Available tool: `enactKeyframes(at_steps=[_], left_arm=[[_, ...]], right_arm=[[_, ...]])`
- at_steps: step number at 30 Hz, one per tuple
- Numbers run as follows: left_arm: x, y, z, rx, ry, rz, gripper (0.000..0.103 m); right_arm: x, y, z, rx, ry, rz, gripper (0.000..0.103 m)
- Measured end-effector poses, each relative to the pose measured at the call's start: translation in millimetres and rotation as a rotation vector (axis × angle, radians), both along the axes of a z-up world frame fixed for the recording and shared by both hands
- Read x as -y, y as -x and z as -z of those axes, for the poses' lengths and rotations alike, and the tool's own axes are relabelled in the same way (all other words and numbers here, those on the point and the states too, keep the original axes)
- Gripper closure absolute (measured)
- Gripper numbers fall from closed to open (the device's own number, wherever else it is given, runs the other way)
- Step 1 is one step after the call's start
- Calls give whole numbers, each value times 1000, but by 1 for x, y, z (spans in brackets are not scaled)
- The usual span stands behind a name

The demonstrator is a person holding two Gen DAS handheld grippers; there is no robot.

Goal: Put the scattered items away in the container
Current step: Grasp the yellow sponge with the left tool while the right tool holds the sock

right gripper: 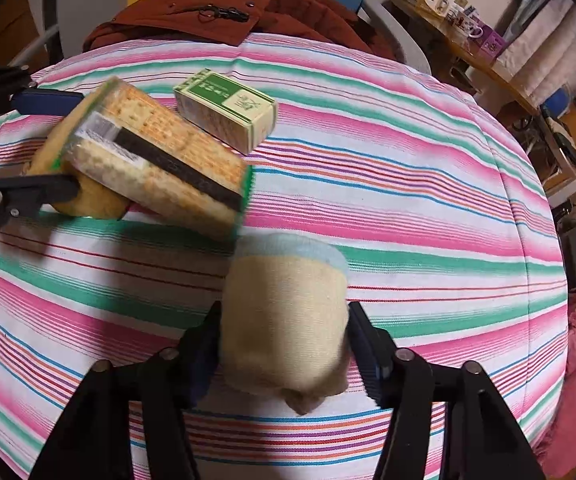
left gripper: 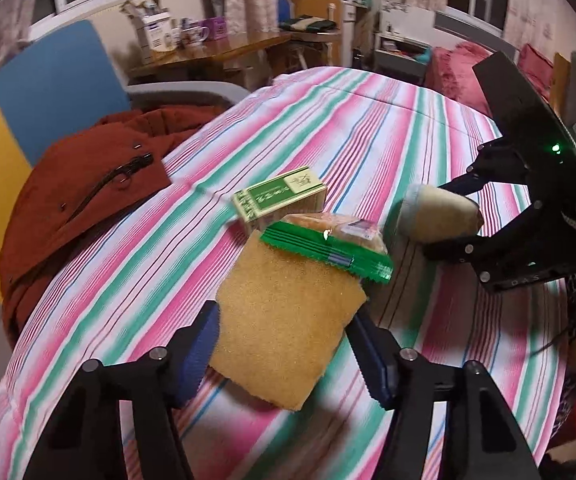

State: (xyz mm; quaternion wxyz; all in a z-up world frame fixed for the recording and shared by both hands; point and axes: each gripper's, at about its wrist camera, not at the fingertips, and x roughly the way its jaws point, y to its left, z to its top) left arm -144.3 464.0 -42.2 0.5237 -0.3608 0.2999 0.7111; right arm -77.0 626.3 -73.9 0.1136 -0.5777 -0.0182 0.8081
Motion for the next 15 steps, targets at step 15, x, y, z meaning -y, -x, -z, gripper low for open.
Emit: enactKeyframes(at_steps=[15], left_arm=[[84,-37,-5,73,-36,-144,66]], right_arm=[[19,-3,-8,-43,-22,-78,45]])
